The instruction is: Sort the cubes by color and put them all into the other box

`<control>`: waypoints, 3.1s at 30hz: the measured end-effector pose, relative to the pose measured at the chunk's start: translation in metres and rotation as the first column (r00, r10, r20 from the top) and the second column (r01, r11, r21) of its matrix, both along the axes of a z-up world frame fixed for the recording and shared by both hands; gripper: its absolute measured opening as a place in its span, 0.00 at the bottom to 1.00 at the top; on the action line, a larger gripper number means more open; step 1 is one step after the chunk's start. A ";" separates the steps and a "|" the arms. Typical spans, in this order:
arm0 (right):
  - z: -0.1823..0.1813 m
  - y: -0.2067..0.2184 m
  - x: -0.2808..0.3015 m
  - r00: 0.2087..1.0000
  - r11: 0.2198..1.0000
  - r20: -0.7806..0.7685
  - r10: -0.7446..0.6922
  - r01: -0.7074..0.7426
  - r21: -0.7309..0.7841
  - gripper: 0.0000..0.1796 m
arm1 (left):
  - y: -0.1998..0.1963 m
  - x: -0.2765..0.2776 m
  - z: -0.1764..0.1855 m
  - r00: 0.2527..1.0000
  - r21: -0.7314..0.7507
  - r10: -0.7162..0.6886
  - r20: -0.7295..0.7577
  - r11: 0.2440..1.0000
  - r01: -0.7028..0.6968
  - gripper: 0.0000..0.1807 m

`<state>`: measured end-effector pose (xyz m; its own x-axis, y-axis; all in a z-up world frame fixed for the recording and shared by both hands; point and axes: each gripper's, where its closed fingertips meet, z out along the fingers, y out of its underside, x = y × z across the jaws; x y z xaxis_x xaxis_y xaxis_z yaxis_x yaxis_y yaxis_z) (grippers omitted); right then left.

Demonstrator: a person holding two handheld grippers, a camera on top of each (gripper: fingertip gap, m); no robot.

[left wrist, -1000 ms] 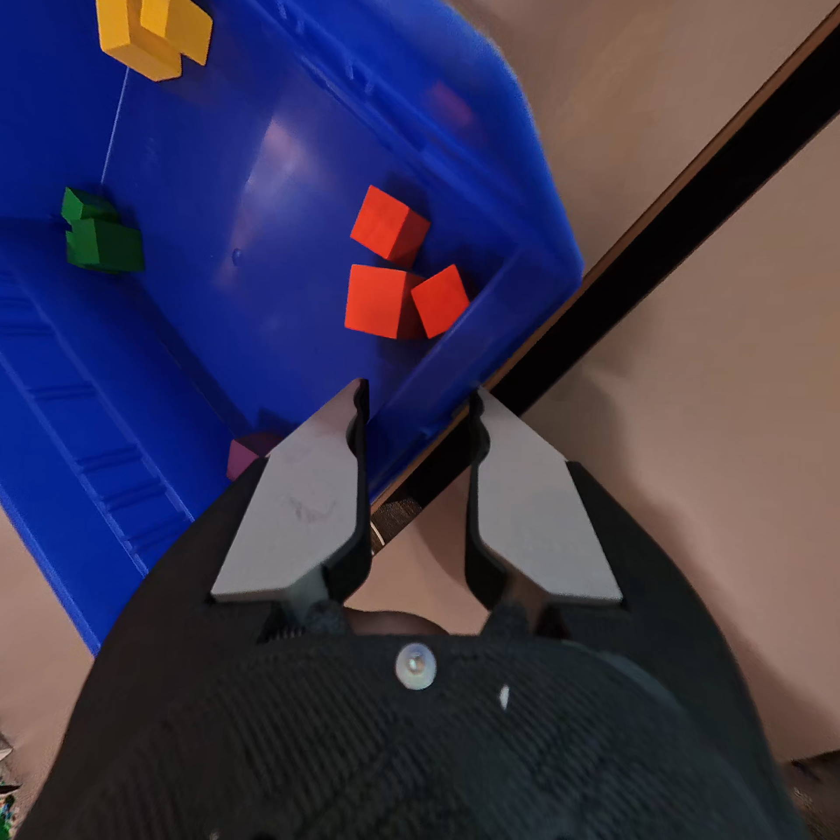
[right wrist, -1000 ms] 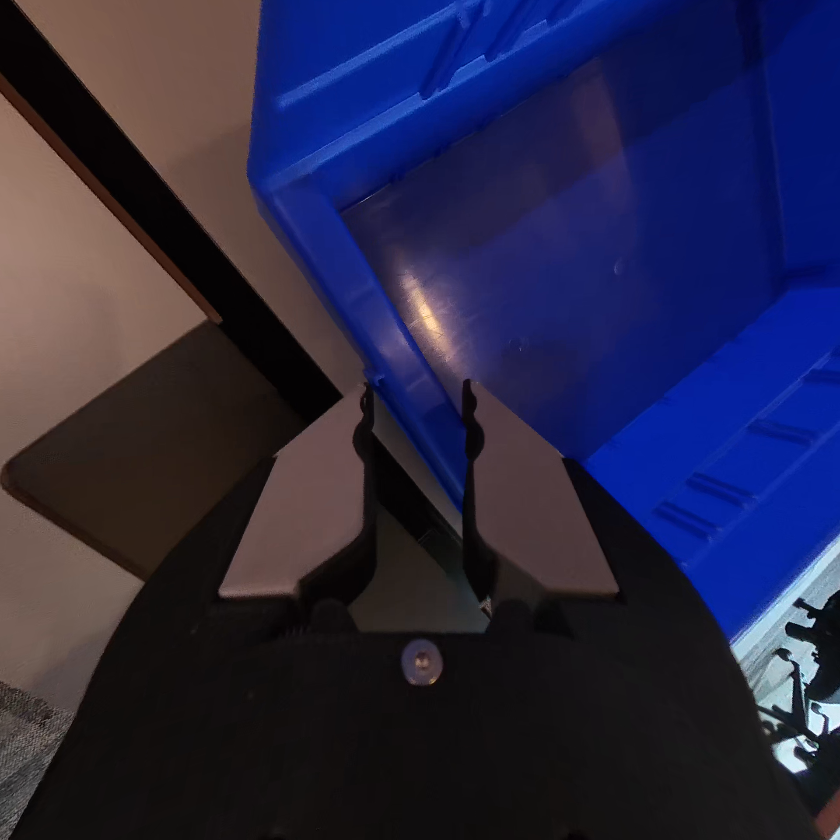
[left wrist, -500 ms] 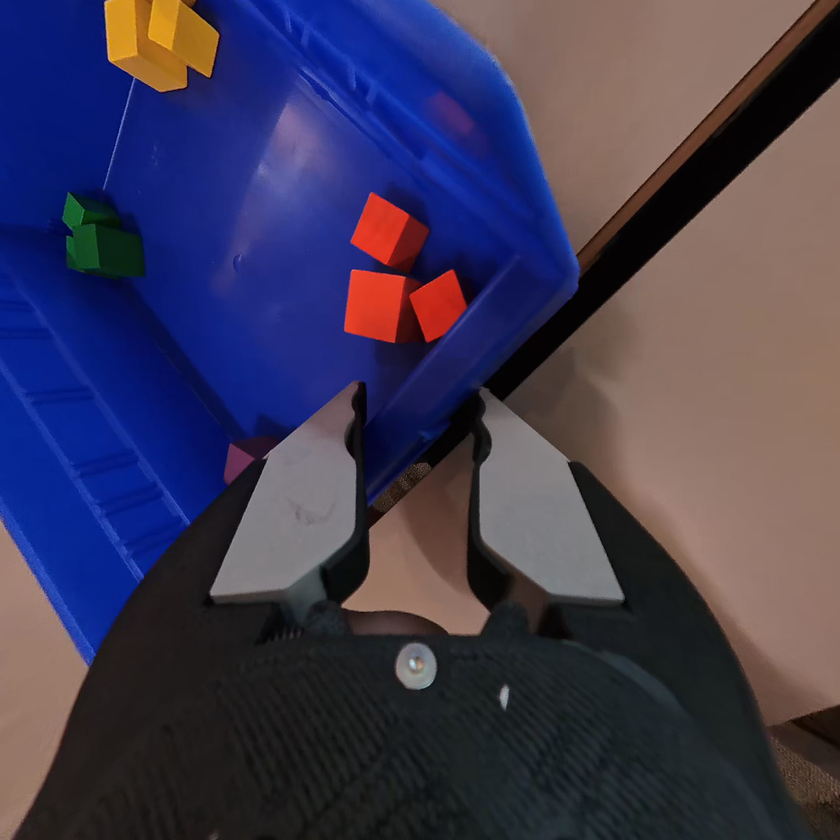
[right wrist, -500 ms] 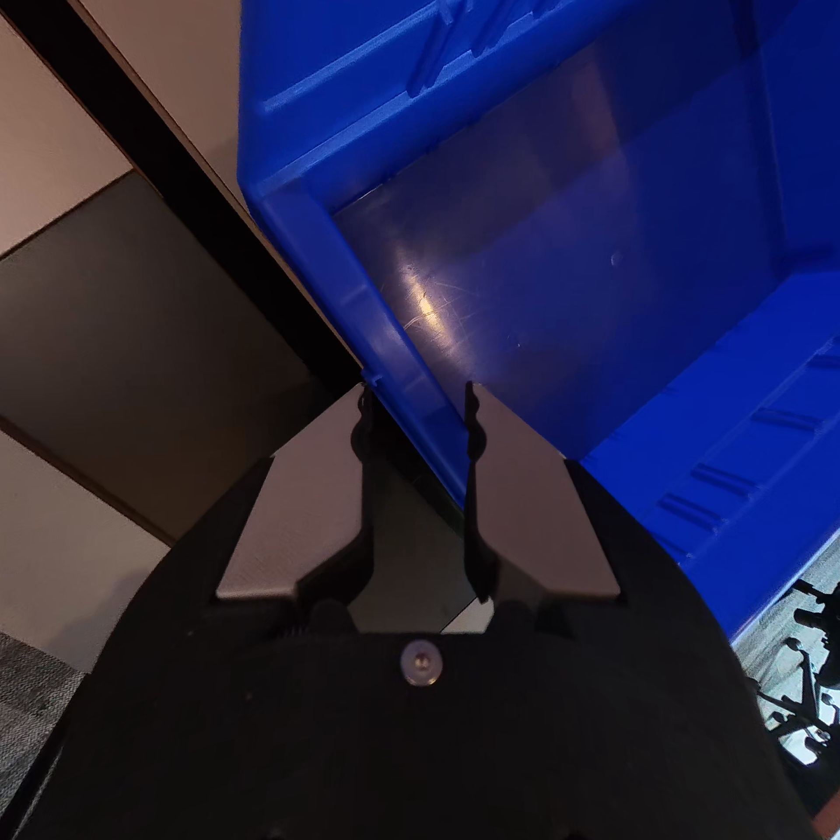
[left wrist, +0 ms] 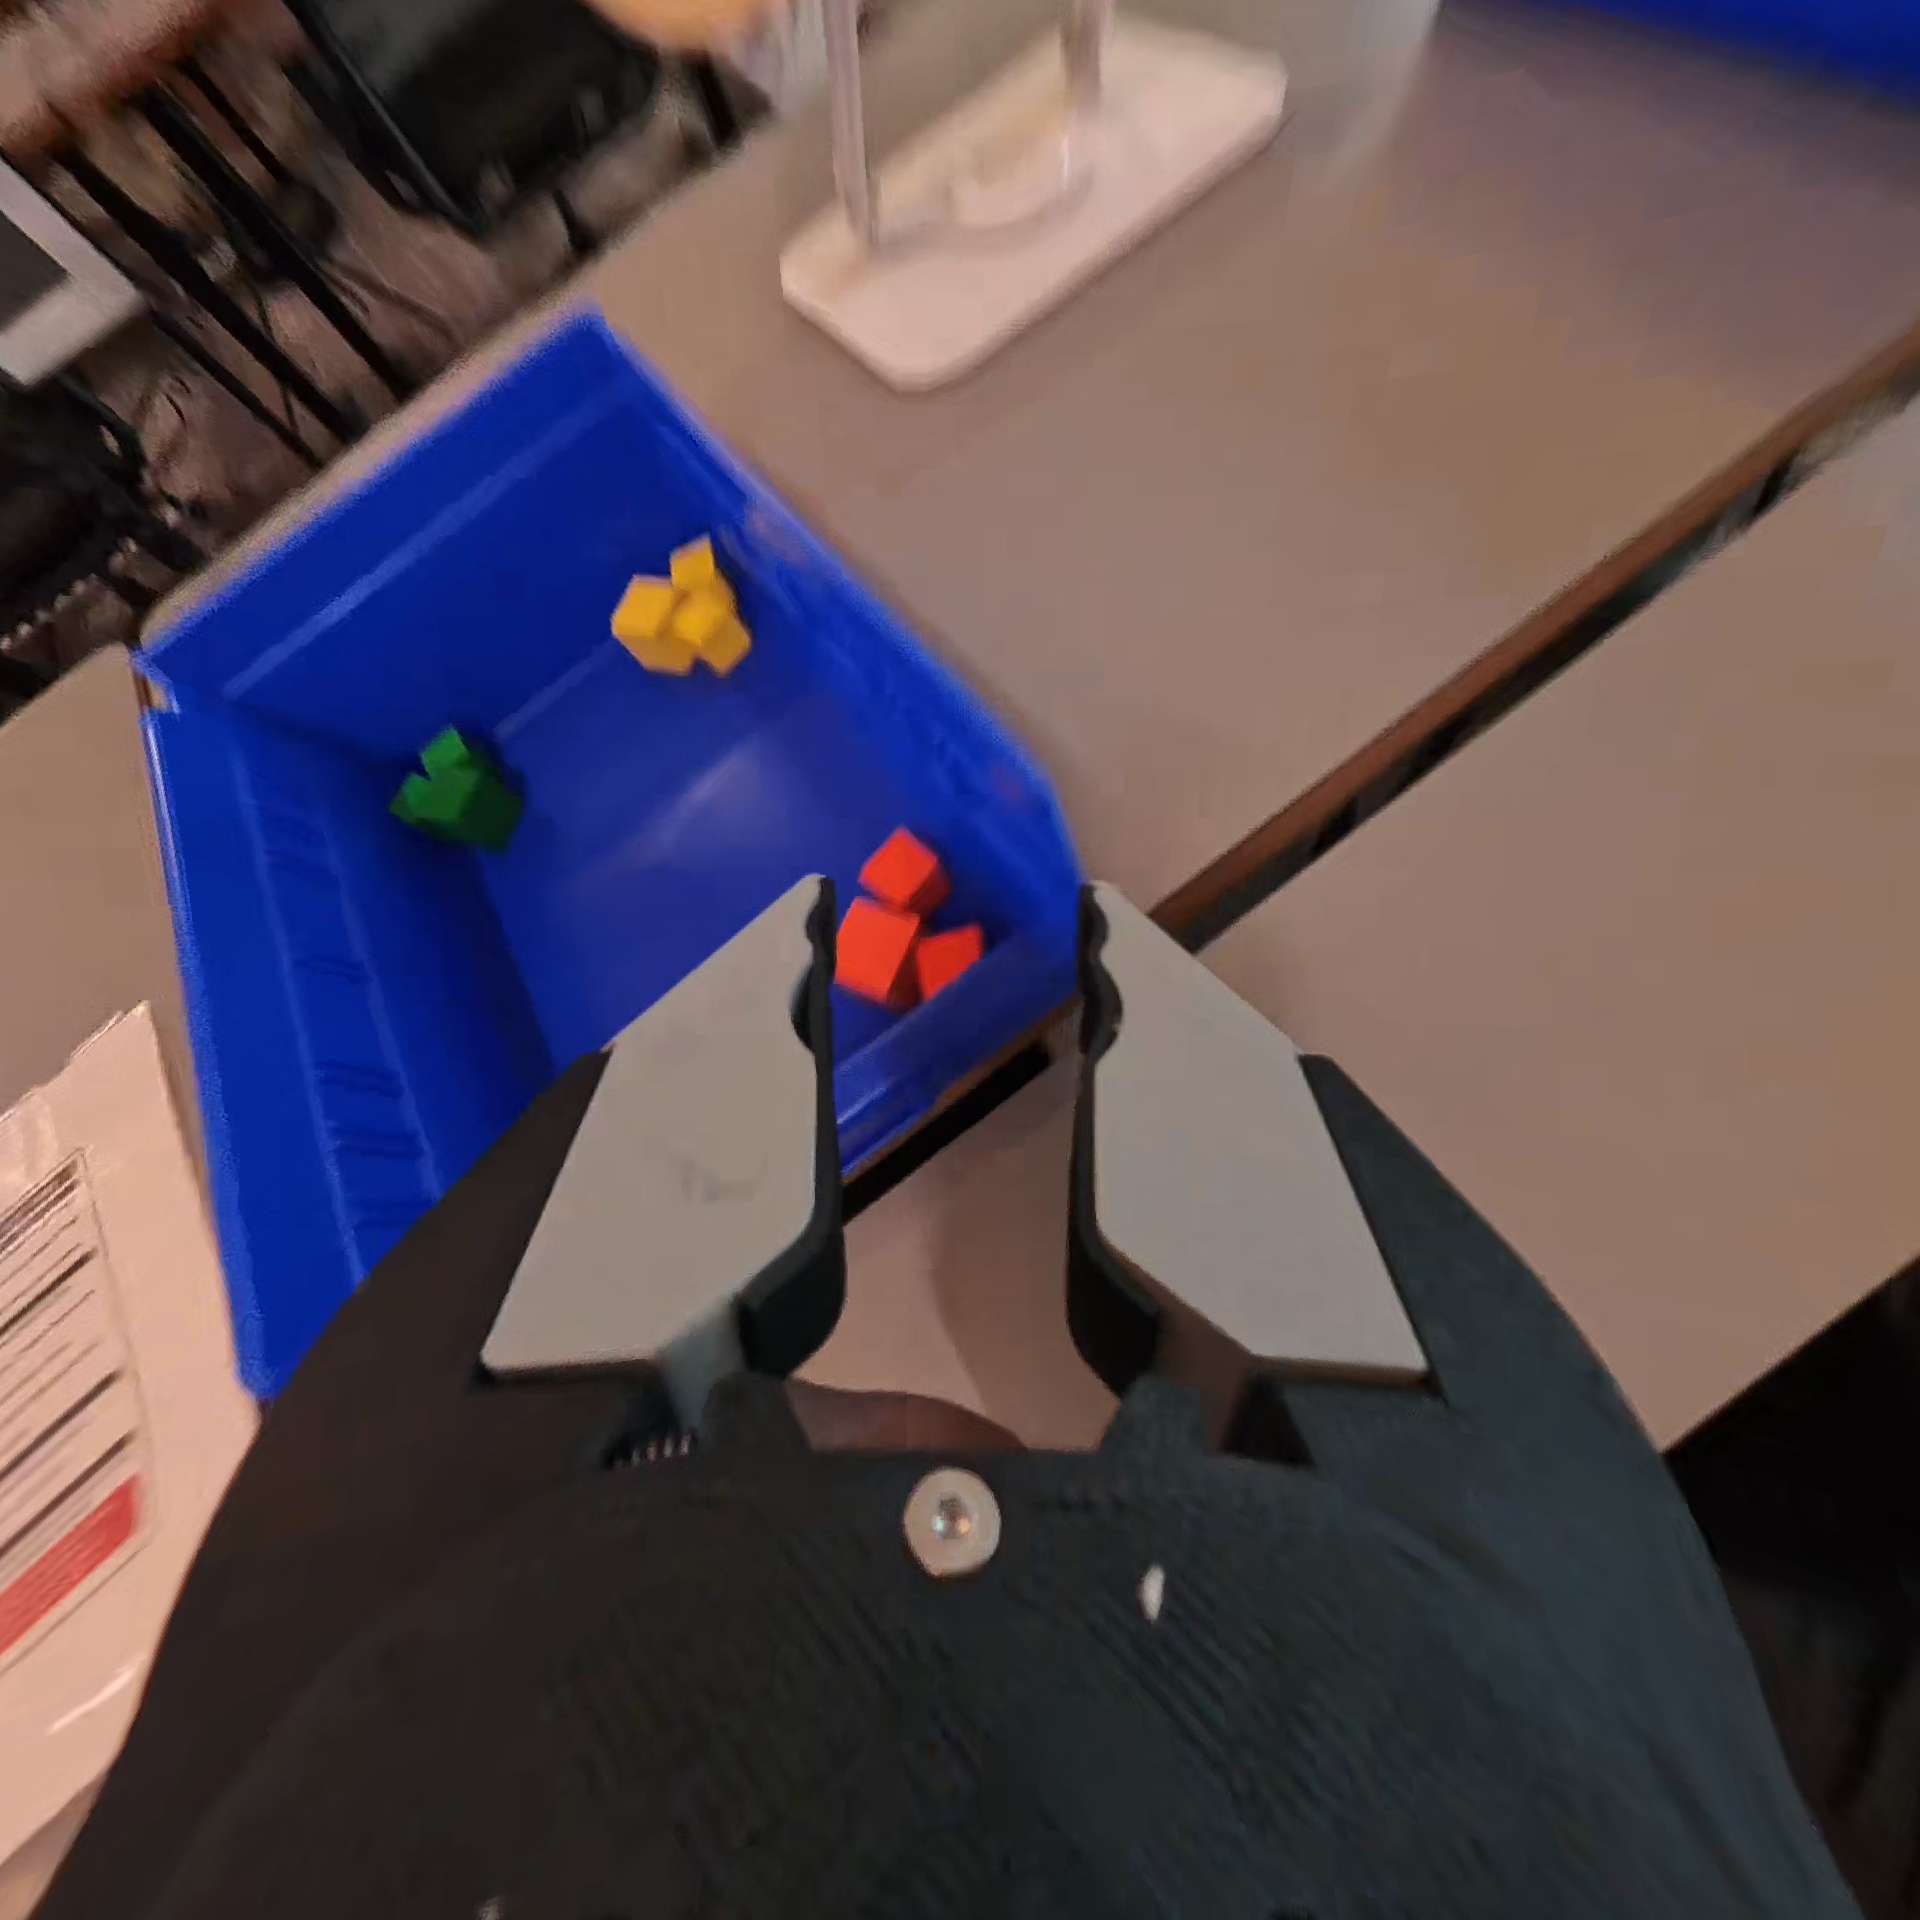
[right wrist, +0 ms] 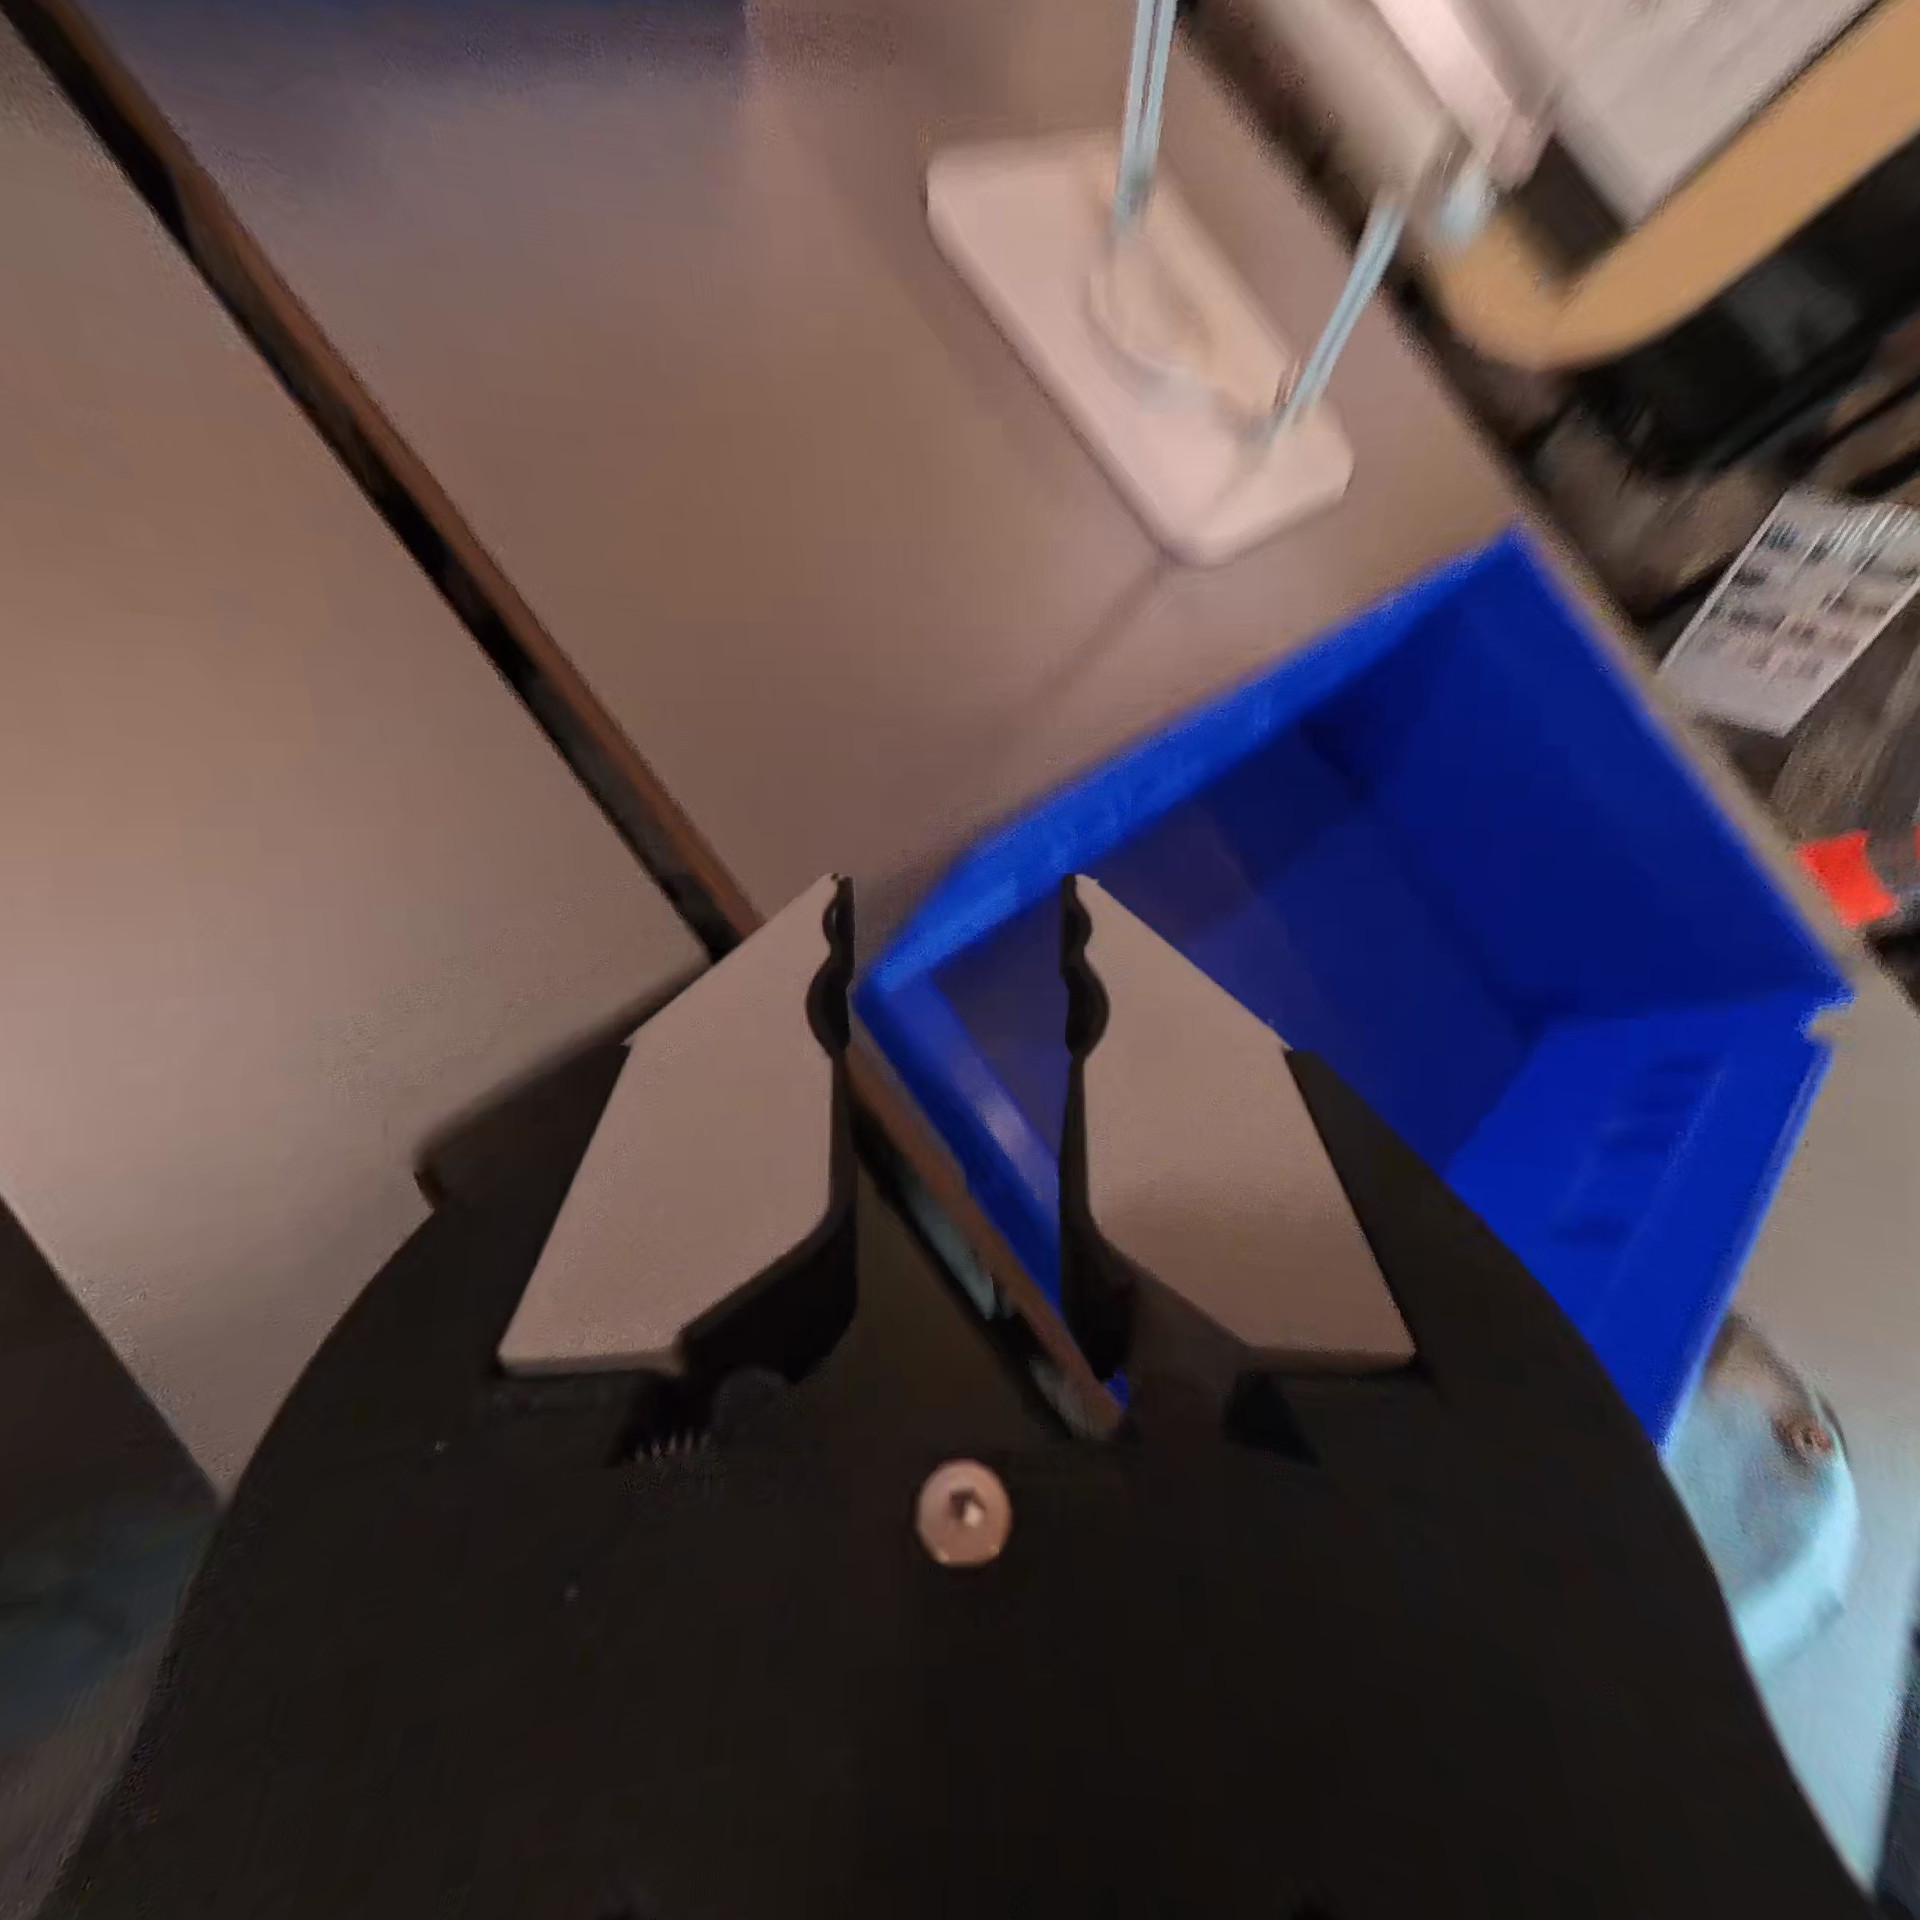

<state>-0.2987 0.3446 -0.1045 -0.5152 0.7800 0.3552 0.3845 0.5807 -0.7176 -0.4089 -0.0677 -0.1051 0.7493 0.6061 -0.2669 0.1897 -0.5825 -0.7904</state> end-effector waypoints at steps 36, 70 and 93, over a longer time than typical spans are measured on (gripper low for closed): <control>-0.043 -0.139 -0.194 0.966 0.886 -0.125 -0.226 0.150 -0.439 0.23 | 0.210 -0.084 -0.054 0.994 0.366 -0.074 0.081 0.930 0.039 0.23; -0.067 -0.124 -0.197 0.961 0.895 -0.056 -0.270 0.229 -0.383 0.33 | 0.204 -0.085 -0.059 0.996 0.342 -0.047 0.080 0.940 0.017 0.27; -0.047 -0.130 -0.195 0.929 0.892 -0.192 -0.317 0.224 -0.393 0.32 | 0.204 -0.082 -0.055 0.999 0.331 -0.041 0.035 0.943 0.027 0.26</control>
<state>-0.4942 0.2145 -0.1511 -0.1990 0.9736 0.1118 0.2750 0.1650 -0.9472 -0.4912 0.1368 -0.1599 0.7771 0.6289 -0.0250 0.2106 -0.2972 -0.9313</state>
